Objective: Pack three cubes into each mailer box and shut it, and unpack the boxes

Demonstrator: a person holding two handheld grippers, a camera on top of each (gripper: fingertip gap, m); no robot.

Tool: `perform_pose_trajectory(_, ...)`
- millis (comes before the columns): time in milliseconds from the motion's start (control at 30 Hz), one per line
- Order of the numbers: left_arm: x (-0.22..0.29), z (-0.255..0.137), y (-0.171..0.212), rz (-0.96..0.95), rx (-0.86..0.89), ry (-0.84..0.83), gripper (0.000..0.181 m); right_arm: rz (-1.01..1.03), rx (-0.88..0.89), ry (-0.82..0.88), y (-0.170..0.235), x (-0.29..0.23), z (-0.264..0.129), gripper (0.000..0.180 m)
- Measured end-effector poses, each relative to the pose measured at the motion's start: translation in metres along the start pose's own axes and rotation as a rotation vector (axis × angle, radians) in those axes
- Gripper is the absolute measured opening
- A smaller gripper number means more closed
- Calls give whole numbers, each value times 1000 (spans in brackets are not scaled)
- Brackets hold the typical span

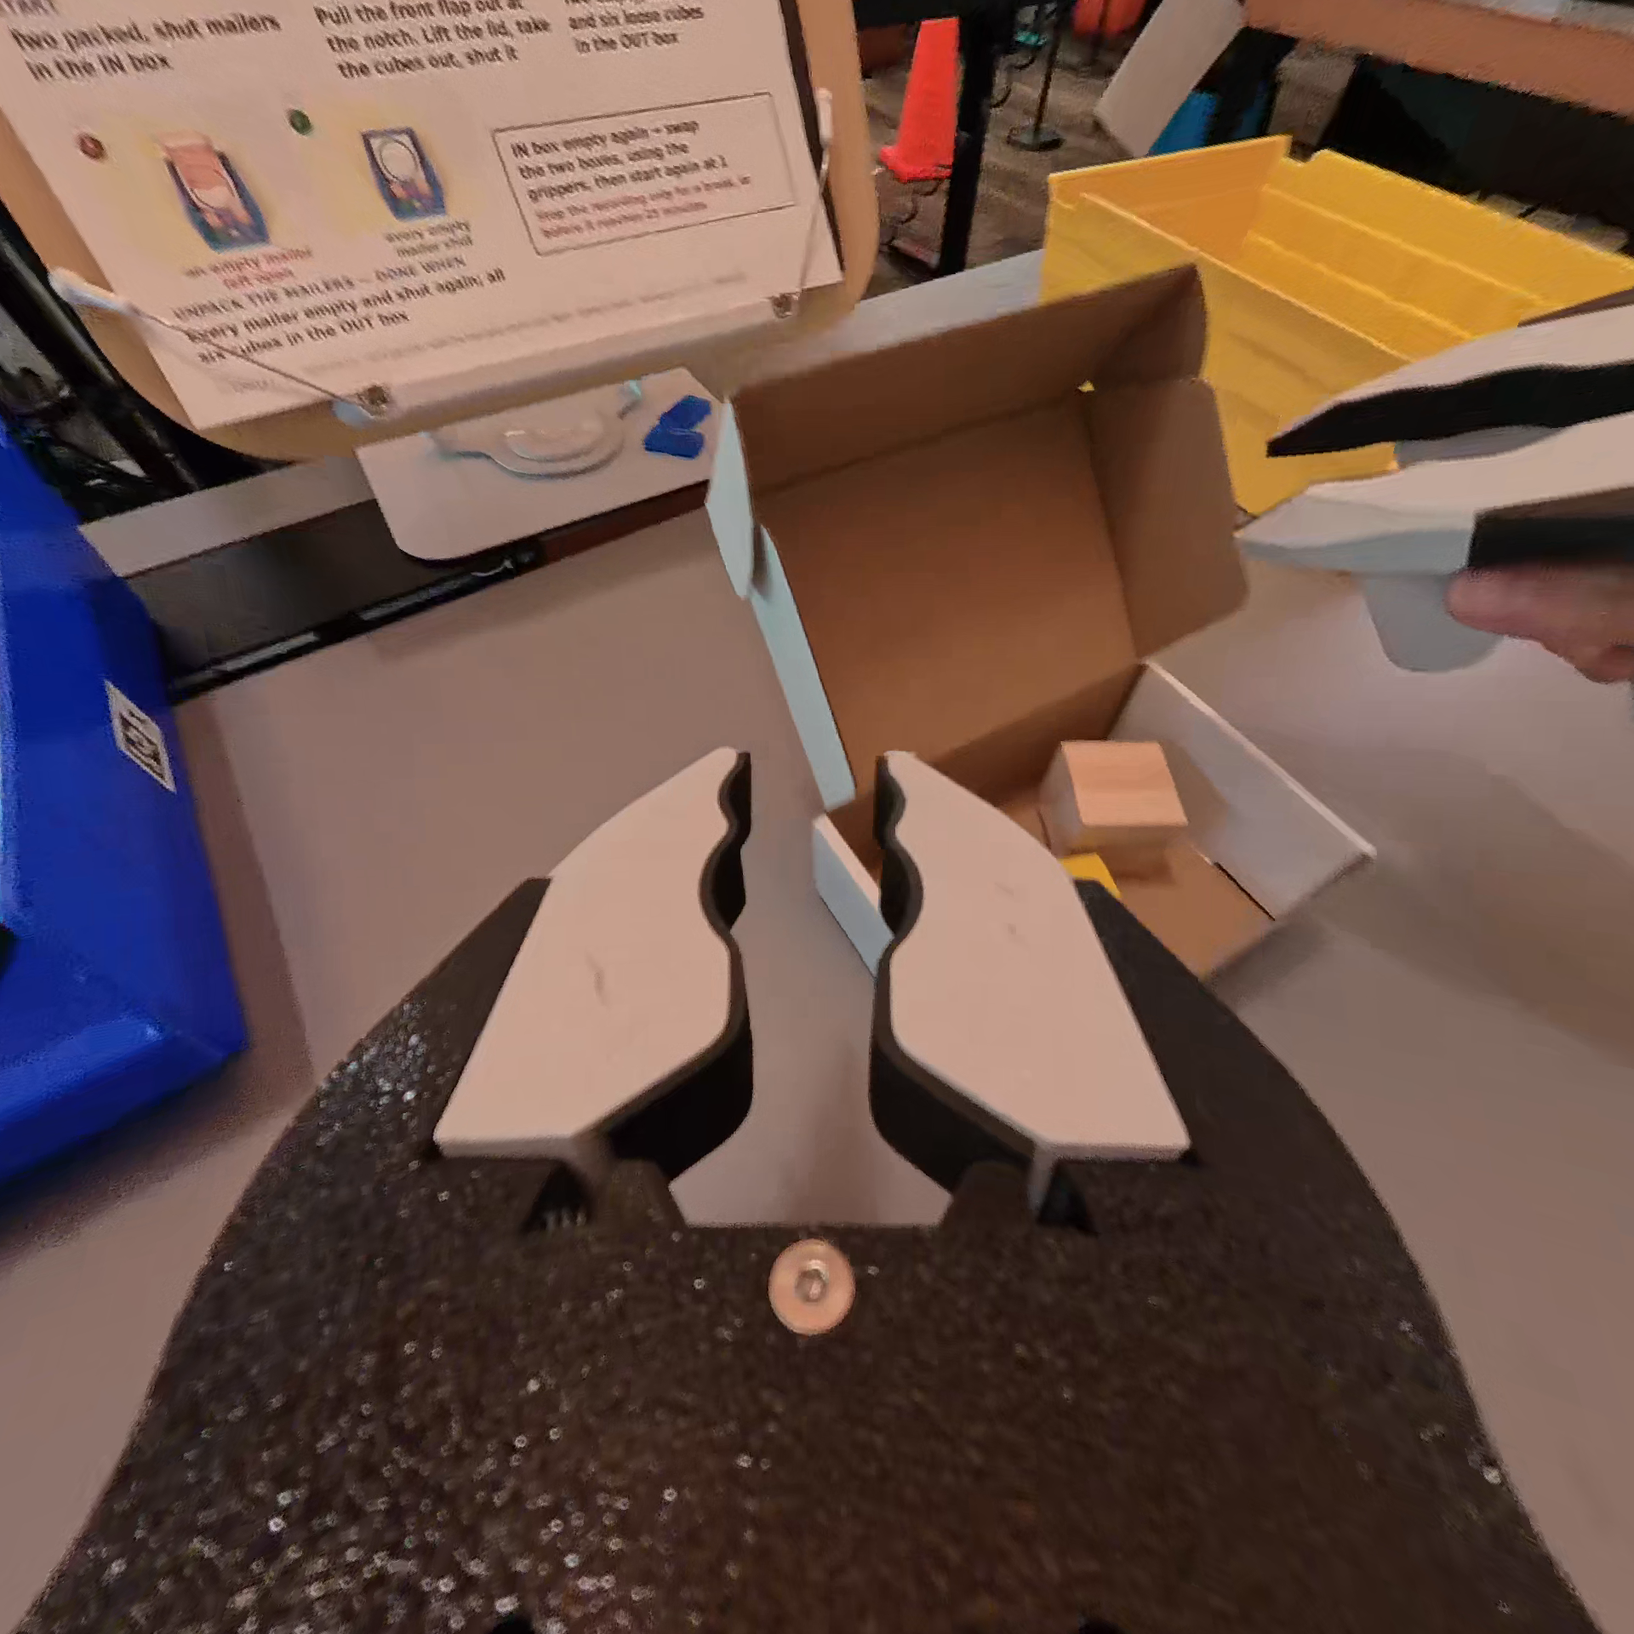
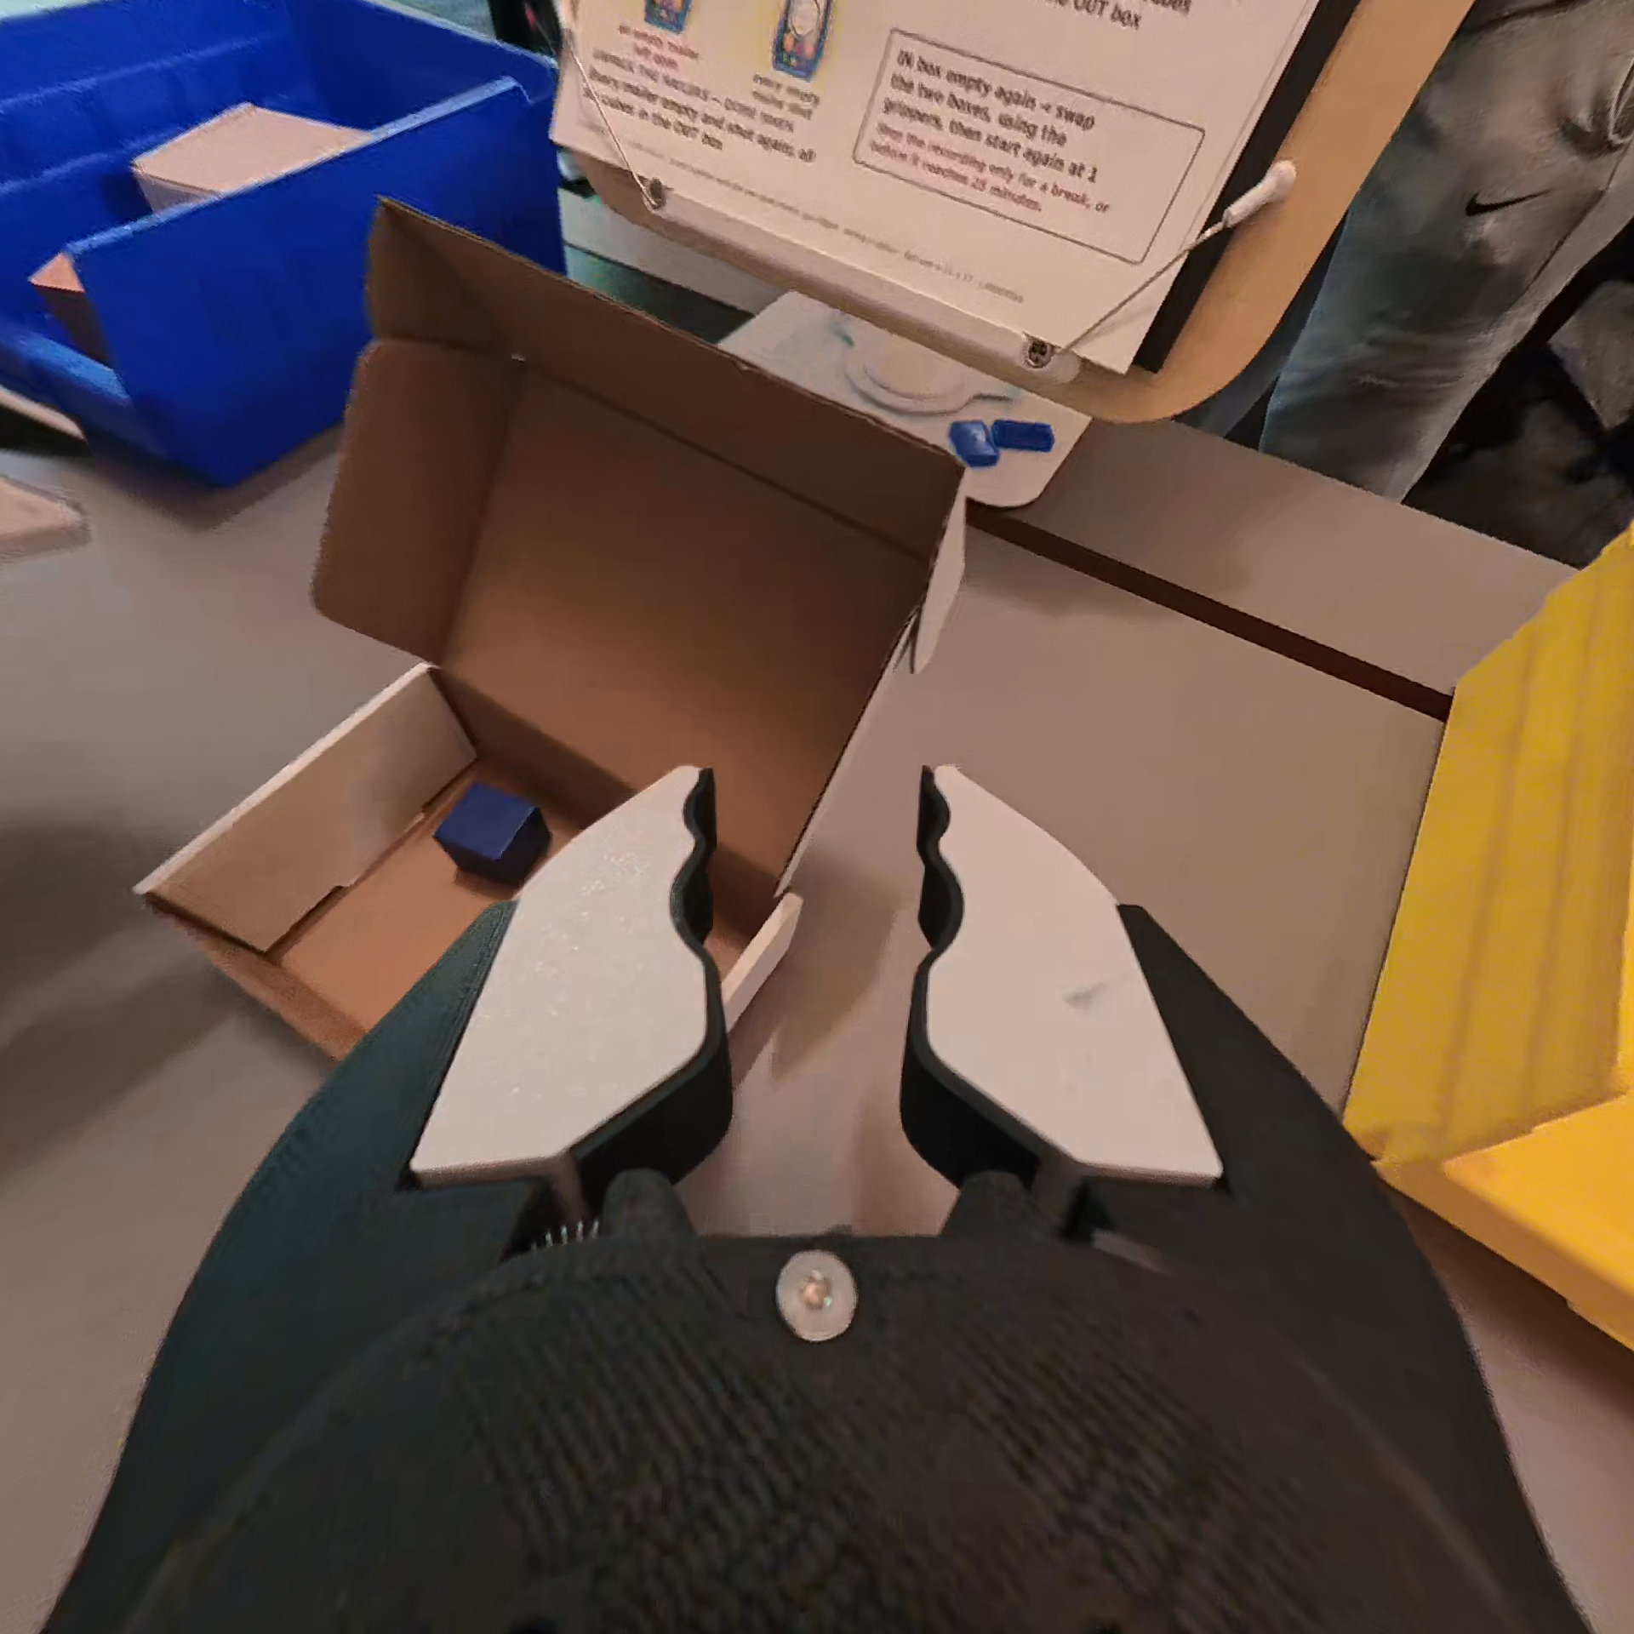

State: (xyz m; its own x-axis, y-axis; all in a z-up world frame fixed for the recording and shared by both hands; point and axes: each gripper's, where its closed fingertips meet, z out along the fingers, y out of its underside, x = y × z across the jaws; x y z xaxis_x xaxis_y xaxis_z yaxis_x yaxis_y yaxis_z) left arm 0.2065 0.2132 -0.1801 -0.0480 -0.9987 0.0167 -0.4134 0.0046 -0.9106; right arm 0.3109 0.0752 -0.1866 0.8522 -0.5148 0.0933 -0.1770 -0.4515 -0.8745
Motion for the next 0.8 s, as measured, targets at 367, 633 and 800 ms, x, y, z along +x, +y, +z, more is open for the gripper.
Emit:
perform_pose_trajectory(367,-7,62,-6,-13,-190,-81,19,-1,-23,14,-1,4,32,7)
perform_pose_trajectory(633,-15,56,-12,-22,-40,-201,4,12,88,40,-1,2,23,5)
perform_pose_trajectory(800,-3,31,-2,34,157,-301,4,-1,199,101,6,-13,10,5)
